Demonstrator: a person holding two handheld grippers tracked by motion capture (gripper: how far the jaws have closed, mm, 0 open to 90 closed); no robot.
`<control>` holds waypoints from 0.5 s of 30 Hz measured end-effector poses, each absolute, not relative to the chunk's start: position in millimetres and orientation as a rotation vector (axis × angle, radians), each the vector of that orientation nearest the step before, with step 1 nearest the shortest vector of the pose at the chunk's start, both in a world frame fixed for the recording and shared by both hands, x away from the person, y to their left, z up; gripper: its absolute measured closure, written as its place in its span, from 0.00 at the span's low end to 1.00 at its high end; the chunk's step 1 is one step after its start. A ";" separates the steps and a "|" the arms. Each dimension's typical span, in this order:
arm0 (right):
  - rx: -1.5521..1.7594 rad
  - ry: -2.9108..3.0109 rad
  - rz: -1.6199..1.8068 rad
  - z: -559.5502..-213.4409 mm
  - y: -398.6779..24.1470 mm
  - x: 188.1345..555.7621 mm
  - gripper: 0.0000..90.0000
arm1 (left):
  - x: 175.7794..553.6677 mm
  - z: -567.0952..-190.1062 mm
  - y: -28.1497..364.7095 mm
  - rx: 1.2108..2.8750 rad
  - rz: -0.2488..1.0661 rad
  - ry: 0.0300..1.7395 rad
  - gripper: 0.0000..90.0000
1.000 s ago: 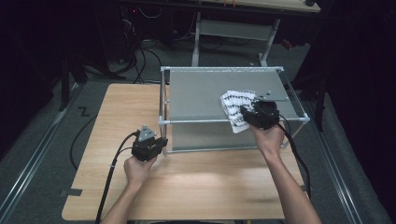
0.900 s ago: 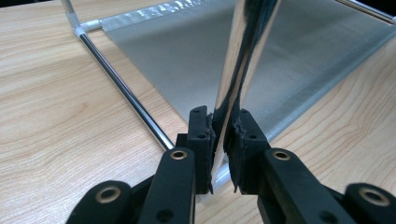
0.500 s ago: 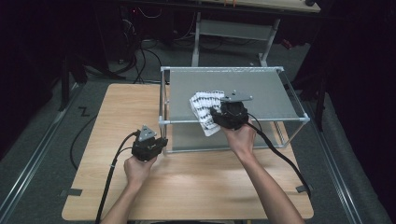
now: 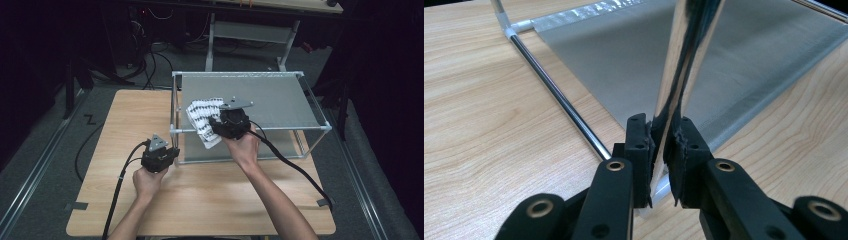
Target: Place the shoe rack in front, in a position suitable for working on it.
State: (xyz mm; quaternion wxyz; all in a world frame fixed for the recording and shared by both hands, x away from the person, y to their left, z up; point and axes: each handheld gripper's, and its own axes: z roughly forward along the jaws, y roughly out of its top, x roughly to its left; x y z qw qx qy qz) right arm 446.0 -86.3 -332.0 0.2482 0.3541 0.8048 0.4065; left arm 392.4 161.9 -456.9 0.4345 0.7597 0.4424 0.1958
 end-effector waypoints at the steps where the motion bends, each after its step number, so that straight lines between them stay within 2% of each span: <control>1: 0.960 2.193 1.104 -331.9 -85.6 445.7 0.57 | 392.4 -456.9 161.8 1.892 0.489 1.101 0.89; 9: 0.975 2.204 1.085 -329.6 -99.6 448.8 0.54 | 393.0 -456.6 162.1 1.895 0.482 1.101 0.89; 15: 1.023 2.176 1.078 -329.4 -126.7 450.5 0.54 | 393.0 -456.7 162.2 1.896 0.482 1.102 0.89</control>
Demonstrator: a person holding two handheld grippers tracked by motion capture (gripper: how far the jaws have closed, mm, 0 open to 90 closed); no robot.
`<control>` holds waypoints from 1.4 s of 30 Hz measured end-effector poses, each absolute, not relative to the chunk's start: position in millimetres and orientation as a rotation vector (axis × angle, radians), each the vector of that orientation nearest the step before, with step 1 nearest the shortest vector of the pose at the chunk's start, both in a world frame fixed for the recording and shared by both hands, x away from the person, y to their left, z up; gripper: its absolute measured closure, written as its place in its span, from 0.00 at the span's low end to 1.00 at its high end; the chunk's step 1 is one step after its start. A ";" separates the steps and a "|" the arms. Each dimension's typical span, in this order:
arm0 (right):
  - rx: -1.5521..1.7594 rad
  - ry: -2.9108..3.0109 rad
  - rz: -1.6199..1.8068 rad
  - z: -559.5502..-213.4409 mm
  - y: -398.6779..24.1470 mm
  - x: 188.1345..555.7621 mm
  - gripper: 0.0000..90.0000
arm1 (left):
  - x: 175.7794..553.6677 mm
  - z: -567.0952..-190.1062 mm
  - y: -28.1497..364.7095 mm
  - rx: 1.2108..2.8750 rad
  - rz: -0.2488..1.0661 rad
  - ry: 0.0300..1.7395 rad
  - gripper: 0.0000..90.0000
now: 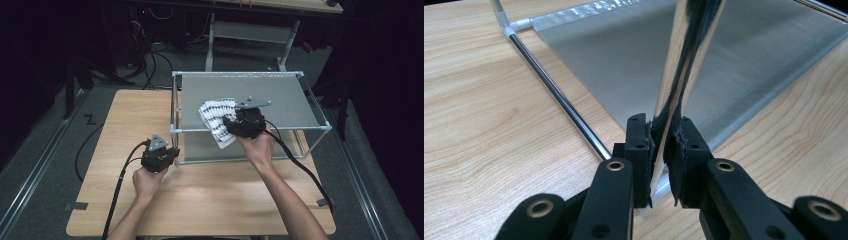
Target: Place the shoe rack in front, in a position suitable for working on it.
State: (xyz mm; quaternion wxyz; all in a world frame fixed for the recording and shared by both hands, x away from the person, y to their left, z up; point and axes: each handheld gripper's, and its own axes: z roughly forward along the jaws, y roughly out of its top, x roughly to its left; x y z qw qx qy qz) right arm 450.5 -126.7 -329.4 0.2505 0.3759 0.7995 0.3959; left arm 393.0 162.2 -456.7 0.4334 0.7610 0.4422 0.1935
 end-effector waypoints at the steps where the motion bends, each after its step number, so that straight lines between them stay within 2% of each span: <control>1: 1.036 2.169 1.080 -329.6 -133.4 450.9 0.54 | 393.0 -456.7 162.2 1.896 0.482 1.102 0.89; 26: 1.178 2.056 1.057 -330.1 -223.8 451.6 0.62 | 393.4 -455.9 162.2 1.904 0.479 1.102 0.89; 31: 1.212 2.016 1.009 -327.7 -249.5 451.5 0.69 | 393.4 -456.0 162.4 1.903 0.478 1.101 0.89; 42: 1.290 1.912 0.931 -326.7 -298.3 451.8 0.75 | 391.9 -456.4 166.3 1.891 0.488 1.116 0.89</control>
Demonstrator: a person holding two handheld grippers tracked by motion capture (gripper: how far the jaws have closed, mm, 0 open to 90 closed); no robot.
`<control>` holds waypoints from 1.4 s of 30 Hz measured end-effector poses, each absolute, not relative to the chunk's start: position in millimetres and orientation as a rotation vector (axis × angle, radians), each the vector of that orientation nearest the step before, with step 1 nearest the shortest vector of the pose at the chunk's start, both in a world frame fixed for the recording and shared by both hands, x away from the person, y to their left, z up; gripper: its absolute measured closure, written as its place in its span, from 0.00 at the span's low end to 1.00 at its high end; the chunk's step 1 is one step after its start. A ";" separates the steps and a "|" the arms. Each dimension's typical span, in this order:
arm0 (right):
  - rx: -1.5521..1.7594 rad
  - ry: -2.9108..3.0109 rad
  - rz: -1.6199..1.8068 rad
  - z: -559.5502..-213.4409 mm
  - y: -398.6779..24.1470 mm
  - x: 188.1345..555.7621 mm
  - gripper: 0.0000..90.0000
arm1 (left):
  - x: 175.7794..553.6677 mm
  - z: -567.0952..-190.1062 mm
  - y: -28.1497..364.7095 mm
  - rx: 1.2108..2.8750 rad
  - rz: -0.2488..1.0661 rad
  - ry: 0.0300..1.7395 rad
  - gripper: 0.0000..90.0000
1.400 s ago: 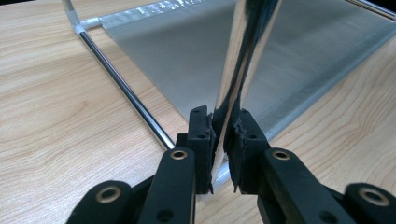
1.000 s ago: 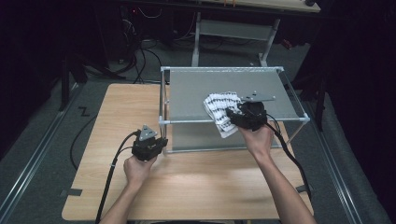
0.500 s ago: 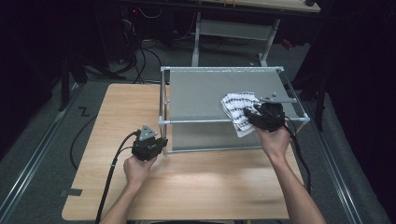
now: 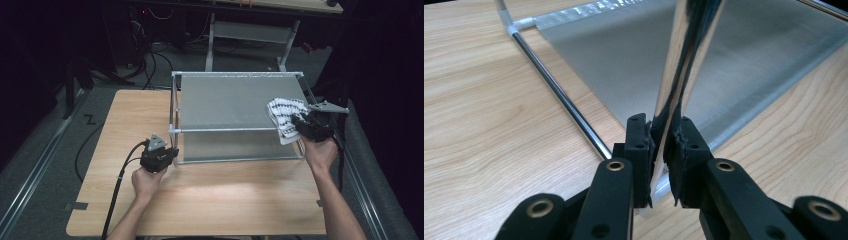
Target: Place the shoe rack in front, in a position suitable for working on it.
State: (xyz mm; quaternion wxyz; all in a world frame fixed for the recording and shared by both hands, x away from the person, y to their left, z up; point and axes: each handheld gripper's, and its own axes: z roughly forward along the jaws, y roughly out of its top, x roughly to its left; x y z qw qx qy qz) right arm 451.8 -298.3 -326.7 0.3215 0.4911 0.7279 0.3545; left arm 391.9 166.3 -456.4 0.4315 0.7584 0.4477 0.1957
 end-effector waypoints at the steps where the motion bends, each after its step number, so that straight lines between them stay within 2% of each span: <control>1: 1.299 1.904 0.926 -326.7 -300.6 451.8 0.75 | 391.5 -456.6 168.6 1.889 0.491 1.120 0.89; 6: 1.320 1.880 0.916 -328.1 -312.0 452.8 0.78 | 389.4 -456.8 176.3 1.880 0.497 1.136 0.89; 13: 1.303 1.883 0.906 -329.1 -298.2 455.1 0.80 | 387.0 -457.7 180.3 1.865 0.506 1.152 0.89; 23: 1.141 2.021 0.985 -330.1 -230.3 448.2 0.73 | 386.5 -457.9 178.9 1.854 0.511 1.166 0.88; 31: 1.023 2.102 1.032 -331.9 -177.5 445.3 0.72 | 386.1 -457.7 180.0 1.854 0.512 1.171 0.89; 42: 1.065 2.065 1.024 -334.0 -203.7 442.3 0.72 | 383.7 -458.5 189.7 1.841 0.531 1.189 0.89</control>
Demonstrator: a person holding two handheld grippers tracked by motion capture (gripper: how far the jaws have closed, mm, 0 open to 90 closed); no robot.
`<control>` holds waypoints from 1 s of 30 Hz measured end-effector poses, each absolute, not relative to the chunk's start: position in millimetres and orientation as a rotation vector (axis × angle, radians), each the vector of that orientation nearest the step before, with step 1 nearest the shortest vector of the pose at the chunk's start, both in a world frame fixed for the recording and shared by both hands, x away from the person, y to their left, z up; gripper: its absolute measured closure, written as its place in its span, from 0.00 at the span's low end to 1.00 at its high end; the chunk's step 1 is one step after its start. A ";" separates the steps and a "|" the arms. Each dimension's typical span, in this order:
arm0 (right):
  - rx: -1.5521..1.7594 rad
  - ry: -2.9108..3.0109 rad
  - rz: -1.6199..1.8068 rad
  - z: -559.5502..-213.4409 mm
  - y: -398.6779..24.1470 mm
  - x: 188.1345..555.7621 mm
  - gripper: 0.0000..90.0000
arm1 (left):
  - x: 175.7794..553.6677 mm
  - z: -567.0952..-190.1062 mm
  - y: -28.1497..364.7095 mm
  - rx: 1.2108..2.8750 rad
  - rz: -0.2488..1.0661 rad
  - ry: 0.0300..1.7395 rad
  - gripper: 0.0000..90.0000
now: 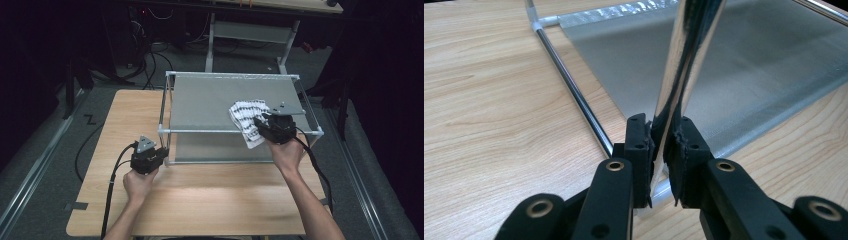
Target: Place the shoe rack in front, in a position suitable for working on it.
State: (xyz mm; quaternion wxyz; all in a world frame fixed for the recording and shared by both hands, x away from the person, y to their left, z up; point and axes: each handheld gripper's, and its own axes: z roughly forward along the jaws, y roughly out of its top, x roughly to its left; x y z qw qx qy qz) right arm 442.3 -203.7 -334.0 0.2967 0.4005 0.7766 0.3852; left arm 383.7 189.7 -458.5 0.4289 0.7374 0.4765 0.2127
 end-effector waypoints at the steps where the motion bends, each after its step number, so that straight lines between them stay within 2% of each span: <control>1: 1.071 2.059 1.019 -334.1 -206.3 443.1 0.72 | 383.5 -458.4 190.2 1.842 0.534 1.191 0.89; 7: 1.074 2.032 0.988 -336.4 -208.0 447.4 0.73 | 382.3 -458.5 196.8 1.832 0.550 1.211 0.89; 17: 1.067 2.036 0.997 -338.6 -185.2 466.5 0.71 | 378.6 -459.2 221.5 1.798 0.582 1.270 0.89; 22: 1.000 2.024 0.933 -338.1 -176.7 463.9 0.72 | 378.7 -459.1 225.4 1.793 0.595 1.286 0.89; 30: 0.995 2.043 0.886 -333.1 -199.4 455.4 0.86 | 378.6 -459.6 228.4 1.781 0.608 1.301 0.89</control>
